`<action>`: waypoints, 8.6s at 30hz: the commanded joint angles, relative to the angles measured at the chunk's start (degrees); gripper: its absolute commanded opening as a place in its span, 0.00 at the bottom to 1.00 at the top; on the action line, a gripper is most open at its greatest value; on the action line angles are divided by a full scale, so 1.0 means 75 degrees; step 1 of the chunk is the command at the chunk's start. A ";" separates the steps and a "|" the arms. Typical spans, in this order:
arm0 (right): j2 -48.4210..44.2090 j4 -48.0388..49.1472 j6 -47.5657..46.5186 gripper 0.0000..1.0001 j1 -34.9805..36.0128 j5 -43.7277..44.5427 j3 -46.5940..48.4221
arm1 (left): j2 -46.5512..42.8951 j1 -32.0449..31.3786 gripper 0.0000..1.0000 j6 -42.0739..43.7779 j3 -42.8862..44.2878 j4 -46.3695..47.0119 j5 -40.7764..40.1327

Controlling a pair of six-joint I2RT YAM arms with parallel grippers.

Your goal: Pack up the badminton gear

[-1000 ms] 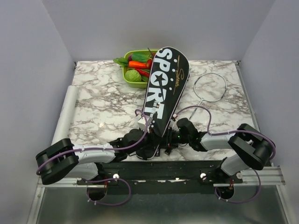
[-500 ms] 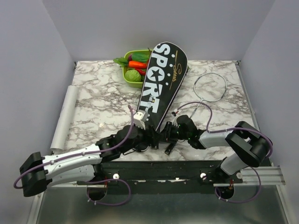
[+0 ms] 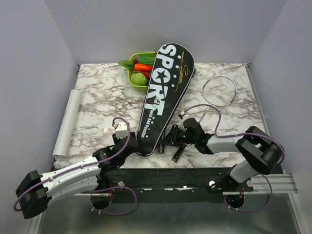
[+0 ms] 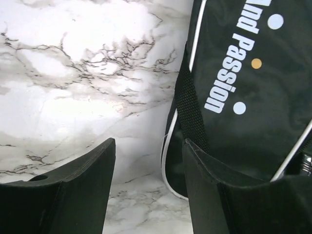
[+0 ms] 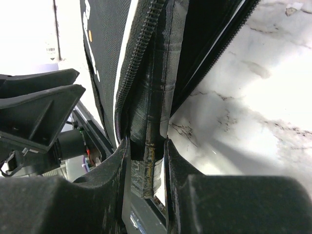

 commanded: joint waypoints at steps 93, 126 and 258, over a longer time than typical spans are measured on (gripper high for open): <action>-0.1494 -0.9104 -0.0164 0.79 -0.1121 0.6158 0.2724 | 0.0459 -0.0254 0.24 0.0877 0.0662 0.0853 0.0977; 0.1860 -0.8061 -0.0680 0.01 -0.2542 0.5045 0.4014 | 0.2792 -0.0336 0.70 0.2473 0.2748 0.0783 0.1551; -0.4925 -1.2223 0.1172 0.01 0.3833 0.7599 0.3312 | 0.2699 -0.1731 0.00 0.2415 0.5210 -0.0518 0.1165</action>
